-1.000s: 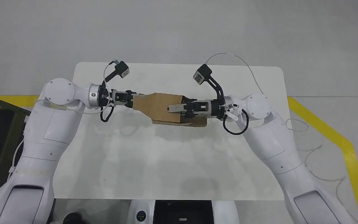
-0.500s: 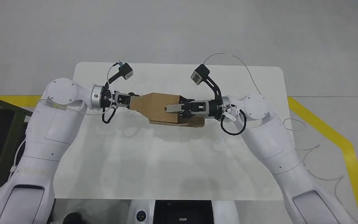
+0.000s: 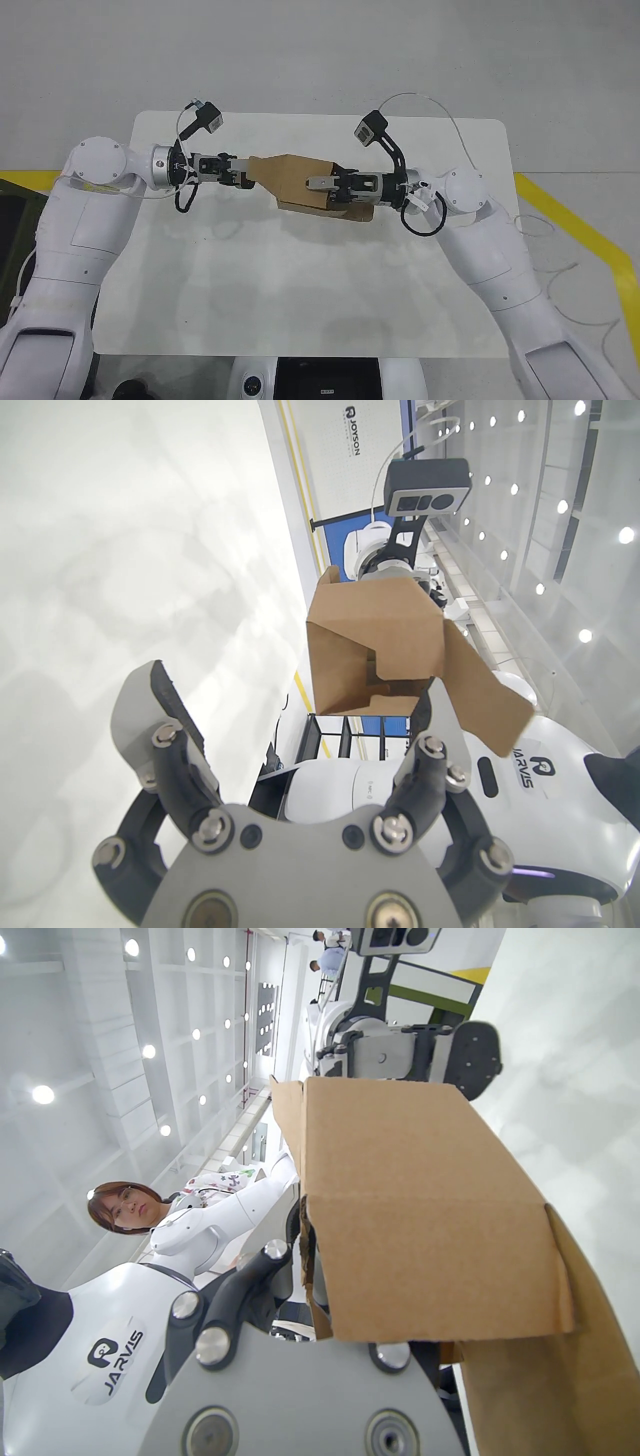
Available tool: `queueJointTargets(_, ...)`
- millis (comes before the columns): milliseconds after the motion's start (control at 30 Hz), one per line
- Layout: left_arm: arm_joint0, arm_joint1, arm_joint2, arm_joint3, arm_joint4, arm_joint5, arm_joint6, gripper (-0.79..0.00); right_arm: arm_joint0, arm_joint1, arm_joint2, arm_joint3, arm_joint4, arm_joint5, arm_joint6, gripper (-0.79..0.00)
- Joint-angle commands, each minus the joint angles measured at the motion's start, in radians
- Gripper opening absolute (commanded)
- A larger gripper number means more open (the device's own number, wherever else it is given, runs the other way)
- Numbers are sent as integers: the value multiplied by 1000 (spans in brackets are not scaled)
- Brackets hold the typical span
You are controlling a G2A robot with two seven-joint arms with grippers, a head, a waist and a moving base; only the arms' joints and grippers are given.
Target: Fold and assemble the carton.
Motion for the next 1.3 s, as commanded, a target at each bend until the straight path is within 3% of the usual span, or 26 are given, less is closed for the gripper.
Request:
queueJointTargets(0, 2, 3, -12, 0, -1, 1, 7, 0, -3, 3, 10, 0, -16, 6, -12, -785)
queueJointTargets(267, 9, 12, -40, -59, -10, 2, 19, 0, -10, 12, 19, -9, -95, 54, -47, -785)
queueJointTargets(433, -8, 16, -18, -91, 86, -18, 2, 0, -11, 11, 9, -14, -105, 67, -47, -785)
queueJointTargets(700, -36, 12, 29, -60, 157, -2, 10, 0, -8, 11, 6, -34, -96, 69, -49, -785)
queueJointTargets(967, -34, 15, 26, -7, 139, 26, 23, 0, -6, 8, 1, -58, -69, 62, -44, -785)
queueJointTargets(1267, -24, 15, 38, -17, 109, 34, 8, 0, 12, -2, -27, -66, -34, 46, -48, -785)
